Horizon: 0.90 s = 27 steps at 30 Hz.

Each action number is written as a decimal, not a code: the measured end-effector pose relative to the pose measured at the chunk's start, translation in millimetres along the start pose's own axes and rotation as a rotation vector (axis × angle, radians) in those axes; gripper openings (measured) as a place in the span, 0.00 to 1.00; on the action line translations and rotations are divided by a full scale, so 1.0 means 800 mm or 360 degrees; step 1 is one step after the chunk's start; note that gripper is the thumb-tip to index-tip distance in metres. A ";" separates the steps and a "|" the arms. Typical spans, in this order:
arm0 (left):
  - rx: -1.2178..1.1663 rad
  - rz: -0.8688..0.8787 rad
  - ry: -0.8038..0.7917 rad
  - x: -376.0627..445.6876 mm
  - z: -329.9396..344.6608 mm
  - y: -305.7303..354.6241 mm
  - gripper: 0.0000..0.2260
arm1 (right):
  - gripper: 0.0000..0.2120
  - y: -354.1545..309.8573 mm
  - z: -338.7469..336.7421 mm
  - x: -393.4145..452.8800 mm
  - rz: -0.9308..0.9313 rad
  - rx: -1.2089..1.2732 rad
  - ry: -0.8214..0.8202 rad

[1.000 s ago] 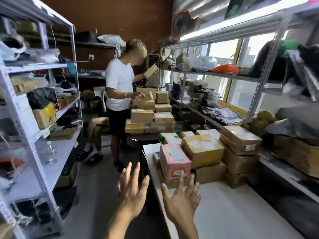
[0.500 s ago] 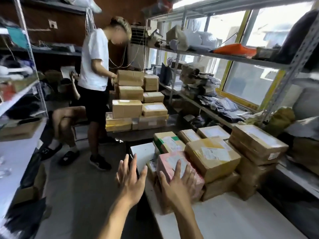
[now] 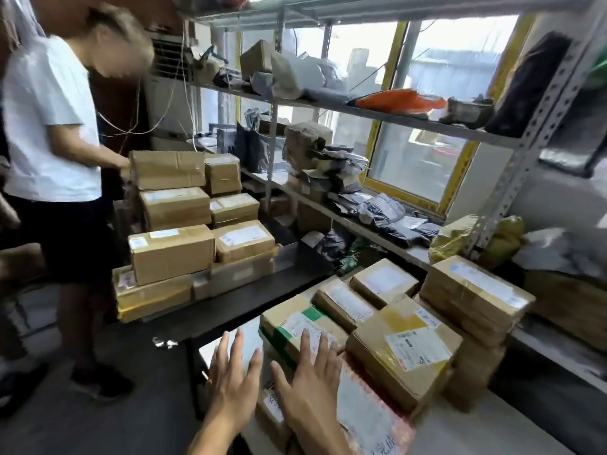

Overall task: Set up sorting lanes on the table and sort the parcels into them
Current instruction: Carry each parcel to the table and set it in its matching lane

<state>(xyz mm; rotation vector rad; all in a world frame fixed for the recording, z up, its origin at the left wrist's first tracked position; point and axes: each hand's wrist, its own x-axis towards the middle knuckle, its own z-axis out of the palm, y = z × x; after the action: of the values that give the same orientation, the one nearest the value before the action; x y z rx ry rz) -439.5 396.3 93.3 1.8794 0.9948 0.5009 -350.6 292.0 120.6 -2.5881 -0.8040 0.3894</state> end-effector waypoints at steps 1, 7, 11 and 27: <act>-0.0085 -0.0031 -0.0018 0.015 0.005 0.001 0.38 | 0.40 -0.003 -0.001 0.015 0.0009 0.0024 0.0007; -0.0541 -0.0400 -0.0207 0.095 0.062 0.014 0.35 | 0.35 0.004 -0.018 0.125 0.0193 0.0129 0.0126; -0.0695 -0.0592 -0.0163 0.136 0.099 0.009 0.32 | 0.33 0.022 -0.024 0.190 0.0387 0.0187 0.0091; -0.0928 -0.0574 -0.0303 0.260 0.072 -0.027 0.28 | 0.38 -0.019 0.002 0.246 0.0847 0.0605 -0.0251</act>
<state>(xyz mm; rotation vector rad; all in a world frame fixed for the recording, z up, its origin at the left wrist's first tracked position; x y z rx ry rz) -286.7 538.1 33.6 1.1746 0.9111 0.3392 -201.9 419.5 98.3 -2.3883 -0.0510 0.8194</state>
